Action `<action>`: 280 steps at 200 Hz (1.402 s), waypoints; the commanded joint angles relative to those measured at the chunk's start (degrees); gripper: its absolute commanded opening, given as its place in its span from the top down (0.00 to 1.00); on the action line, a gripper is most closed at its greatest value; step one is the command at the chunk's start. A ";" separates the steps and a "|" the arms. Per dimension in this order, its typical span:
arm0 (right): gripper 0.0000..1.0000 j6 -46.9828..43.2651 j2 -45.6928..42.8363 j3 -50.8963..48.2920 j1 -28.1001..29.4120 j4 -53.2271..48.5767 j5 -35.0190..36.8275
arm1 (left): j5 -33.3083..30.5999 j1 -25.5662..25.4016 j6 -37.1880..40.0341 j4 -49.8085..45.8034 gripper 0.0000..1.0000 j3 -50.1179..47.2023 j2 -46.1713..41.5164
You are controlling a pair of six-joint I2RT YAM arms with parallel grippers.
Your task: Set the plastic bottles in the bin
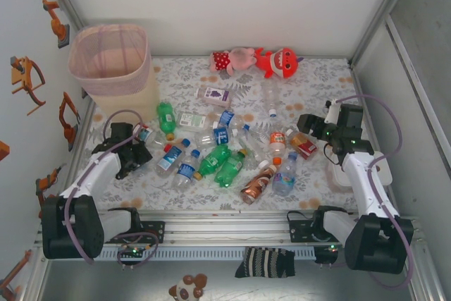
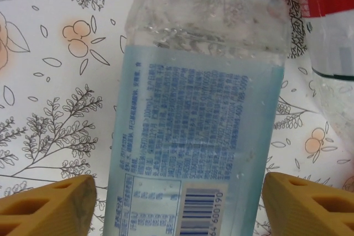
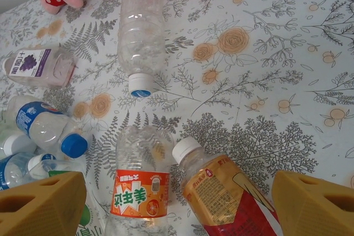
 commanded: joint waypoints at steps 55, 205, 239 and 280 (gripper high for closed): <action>0.14 0.51 -0.26 2.19 -0.07 -0.61 -0.47 | 3.18 1.79 -0.37 1.49 0.33 -0.74 0.60; 0.14 0.55 -2.41 1.21 -0.12 -0.16 0.57 | 3.38 2.06 0.89 -0.26 0.46 0.03 -0.42; 0.14 0.45 -2.48 1.71 -0.13 -0.34 0.58 | 0.43 2.17 2.61 -5.55 0.47 1.74 -9.28; 0.14 0.28 -2.66 2.11 -0.08 -0.99 0.67 | 0.99 2.15 5.44 -10.01 0.49 7.76 -16.92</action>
